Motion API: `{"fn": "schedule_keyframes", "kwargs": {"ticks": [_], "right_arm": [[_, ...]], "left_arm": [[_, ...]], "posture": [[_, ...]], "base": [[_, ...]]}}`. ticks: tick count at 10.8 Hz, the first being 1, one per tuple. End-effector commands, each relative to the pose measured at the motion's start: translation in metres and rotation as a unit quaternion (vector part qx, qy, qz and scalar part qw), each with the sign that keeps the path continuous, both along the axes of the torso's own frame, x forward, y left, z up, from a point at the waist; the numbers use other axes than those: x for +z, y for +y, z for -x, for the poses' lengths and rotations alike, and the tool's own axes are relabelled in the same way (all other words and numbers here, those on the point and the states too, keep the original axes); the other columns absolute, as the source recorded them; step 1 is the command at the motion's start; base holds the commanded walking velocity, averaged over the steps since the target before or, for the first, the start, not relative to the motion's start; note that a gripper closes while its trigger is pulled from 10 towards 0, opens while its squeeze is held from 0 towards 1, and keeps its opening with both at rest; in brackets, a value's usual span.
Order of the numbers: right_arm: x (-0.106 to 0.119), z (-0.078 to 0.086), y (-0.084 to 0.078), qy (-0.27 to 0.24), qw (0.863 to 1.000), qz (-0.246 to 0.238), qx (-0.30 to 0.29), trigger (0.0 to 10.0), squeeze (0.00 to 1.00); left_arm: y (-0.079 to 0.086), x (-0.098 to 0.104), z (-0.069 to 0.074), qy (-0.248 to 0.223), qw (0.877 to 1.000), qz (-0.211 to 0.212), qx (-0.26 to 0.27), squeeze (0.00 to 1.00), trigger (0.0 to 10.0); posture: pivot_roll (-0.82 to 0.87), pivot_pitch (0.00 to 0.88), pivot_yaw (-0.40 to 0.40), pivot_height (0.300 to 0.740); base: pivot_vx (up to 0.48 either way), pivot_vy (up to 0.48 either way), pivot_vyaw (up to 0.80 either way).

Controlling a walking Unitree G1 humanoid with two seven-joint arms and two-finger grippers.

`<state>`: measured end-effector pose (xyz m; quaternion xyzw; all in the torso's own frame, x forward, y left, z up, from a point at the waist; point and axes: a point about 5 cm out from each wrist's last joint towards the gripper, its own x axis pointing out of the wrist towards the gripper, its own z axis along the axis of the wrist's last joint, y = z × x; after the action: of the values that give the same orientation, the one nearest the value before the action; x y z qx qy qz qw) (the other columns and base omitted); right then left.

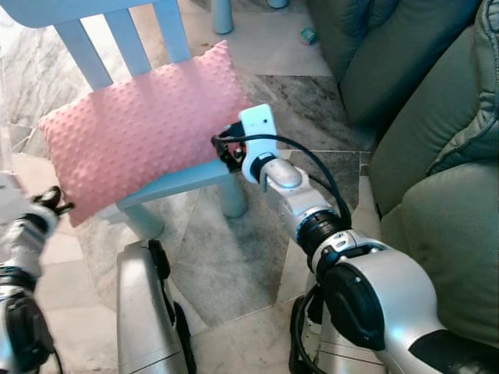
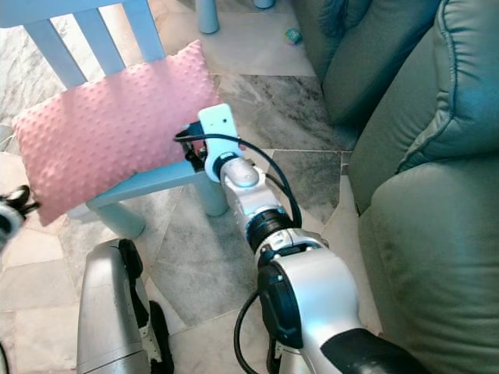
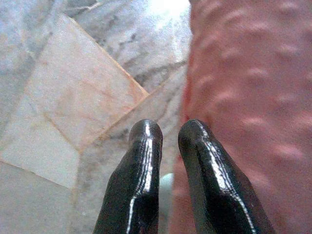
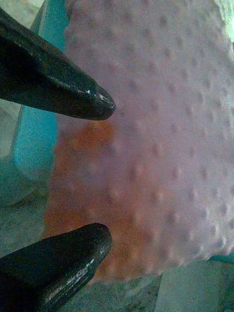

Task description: Move the pillow to the sofa

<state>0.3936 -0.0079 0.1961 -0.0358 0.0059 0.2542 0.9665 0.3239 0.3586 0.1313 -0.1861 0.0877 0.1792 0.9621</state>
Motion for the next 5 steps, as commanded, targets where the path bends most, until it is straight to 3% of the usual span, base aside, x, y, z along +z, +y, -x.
{"fn": "schedule_keyframes", "kwargs": {"ticks": [1,3,4,5], "right_arm": [[-0.010,0.004,0.003,0.015,1.000,0.011,0.009,10.0,0.00],[-0.012,0.003,-0.001,0.007,1.000,0.028,0.003,10.0,0.00],[-0.012,0.002,-0.003,0.006,1.000,0.024,0.003,10.0,0.00],[-0.011,-0.001,-0.014,0.004,1.000,0.011,-0.015,10.0,0.00]], "left_arm": [[0.007,-0.009,0.010,0.025,1.000,-0.002,0.004,0.00,0.0],[-0.006,-0.010,0.001,0.023,1.000,-0.009,-0.010,0.00,0.0],[-0.009,-0.009,-0.002,0.022,1.000,-0.016,-0.012,0.00,5.0],[-0.018,-0.001,-0.011,-0.017,1.000,-0.024,-0.011,0.00,10.0]], "posture": [[0.13,0.420,0.006,0.440],[0.11,0.409,0.003,0.440],[0.10,0.400,0.002,0.440],[0.07,0.376,0.002,0.440]], "base": [[0.000,0.000,0.00],[0.000,0.000,0.00],[0.000,0.000,0.00],[0.000,0.000,0.00]]}}
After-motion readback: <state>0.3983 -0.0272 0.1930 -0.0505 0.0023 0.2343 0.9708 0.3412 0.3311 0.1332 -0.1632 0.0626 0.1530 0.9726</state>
